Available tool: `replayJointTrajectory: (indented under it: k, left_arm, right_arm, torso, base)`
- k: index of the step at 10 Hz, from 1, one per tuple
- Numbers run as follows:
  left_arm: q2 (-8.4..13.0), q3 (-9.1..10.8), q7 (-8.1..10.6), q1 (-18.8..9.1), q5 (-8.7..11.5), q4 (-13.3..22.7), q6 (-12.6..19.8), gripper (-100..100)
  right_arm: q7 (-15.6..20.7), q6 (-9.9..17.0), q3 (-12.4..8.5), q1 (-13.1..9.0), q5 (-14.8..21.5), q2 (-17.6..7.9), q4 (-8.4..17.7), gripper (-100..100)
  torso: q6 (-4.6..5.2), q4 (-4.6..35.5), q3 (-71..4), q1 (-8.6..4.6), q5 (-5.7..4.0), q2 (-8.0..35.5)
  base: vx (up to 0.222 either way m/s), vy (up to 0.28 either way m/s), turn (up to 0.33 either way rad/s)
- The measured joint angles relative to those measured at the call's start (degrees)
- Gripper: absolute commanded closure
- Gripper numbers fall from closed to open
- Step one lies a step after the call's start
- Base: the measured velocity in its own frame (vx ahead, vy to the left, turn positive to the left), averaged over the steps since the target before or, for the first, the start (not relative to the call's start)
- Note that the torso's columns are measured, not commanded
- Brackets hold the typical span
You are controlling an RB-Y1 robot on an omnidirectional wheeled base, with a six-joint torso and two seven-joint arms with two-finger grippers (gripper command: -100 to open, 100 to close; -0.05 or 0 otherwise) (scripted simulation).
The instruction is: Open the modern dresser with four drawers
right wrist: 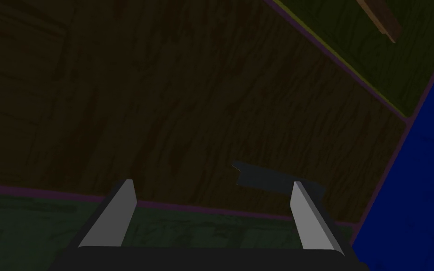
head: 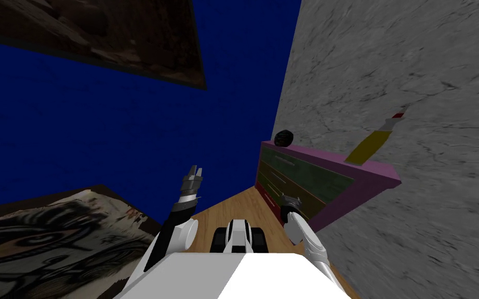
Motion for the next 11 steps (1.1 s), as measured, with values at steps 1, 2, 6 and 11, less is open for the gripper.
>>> replayJointTrajectory:
  k: [1,2,6,11]
  left_arm:
    - [0.00,0.00,0.00,0.00,0.00,0.00,0.00,0]
    - [0.00,0.00,0.00,0.00,0.00,0.00,0.00,0]
    - [0.00,0.00,0.00,0.01,0.00,0.00,0.00,0]
    - [0.00,0.00,0.00,0.01,0.00,0.00,0.00,0]
  right_arm:
    - [0.38,1.12,-0.05,-0.21,1.30,0.30,0.58,-100]
    - [0.84,2.57,-0.25,-0.81,3.20,0.70,2.07,-100]
    - [3.10,7.66,-1.26,-2.62,8.23,1.22,6.16,-100]
    - [5.66,14.58,-2.37,-5.00,15.27,2.64,11.73,-100]
  torso:
    - [0.03,-0.02,-0.03,0.01,0.01,-0.03]
    - [0.01,-0.04,-0.09,0.01,0.01,-0.15]
    - [0.01,-0.02,-0.04,0.03,0.01,-0.05]
    - [0.02,-0.01,-0.01,0.03,0.01,0.00]
  base:
    - [0.059,-0.006,0.103]
    - [0.062,-0.005,0.070]
    - [0.056,-0.008,0.076]
    - [0.063,-0.009,0.099]
